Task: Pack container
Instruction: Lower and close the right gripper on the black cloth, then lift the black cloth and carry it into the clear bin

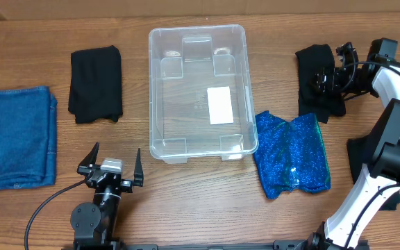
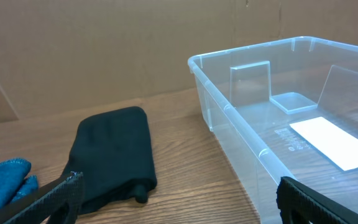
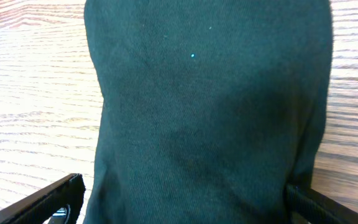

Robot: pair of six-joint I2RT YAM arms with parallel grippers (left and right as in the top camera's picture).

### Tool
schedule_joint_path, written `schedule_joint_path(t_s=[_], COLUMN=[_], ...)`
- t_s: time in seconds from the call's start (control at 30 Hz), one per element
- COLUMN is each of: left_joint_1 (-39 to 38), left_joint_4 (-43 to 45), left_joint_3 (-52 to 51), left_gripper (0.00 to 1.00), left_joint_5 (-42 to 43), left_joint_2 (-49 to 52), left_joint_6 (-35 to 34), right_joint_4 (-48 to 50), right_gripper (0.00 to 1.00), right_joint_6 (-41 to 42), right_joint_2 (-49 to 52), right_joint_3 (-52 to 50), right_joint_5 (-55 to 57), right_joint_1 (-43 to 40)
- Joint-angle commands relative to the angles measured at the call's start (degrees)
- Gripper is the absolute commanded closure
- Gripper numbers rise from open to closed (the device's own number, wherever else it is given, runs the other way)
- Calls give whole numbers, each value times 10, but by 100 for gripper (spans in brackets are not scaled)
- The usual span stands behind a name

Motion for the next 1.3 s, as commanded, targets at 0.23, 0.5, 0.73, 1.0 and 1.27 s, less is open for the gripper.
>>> schedule_joint_path(t_s=[0.23, 0.5, 0.73, 1.0, 1.27], left_joint_1=[3, 3, 3, 3, 3], left_joint_4=[-1, 0, 0, 0, 0], left_joint_3=[-2, -2, -2, -2, -2], left_gripper=[0, 0, 0, 0, 0], left_joint_5=[0, 0, 0, 0, 0], left_joint_2=[-3, -3, -3, -3, -3], left_joint_6=[4, 4, 4, 4, 4], right_joint_4=[2, 6, 13, -10, 29], right_gripper=[0, 20, 68, 89, 96], right_joint_6=[13, 40, 84, 137, 196], right_joint_2=[41, 41, 40, 40, 40], right_joint_3=[16, 16, 18, 80, 89], right_joint_5=[-40, 14, -3, -157, -376], right_joint_1=[-2, -1, -1, -1, -7])
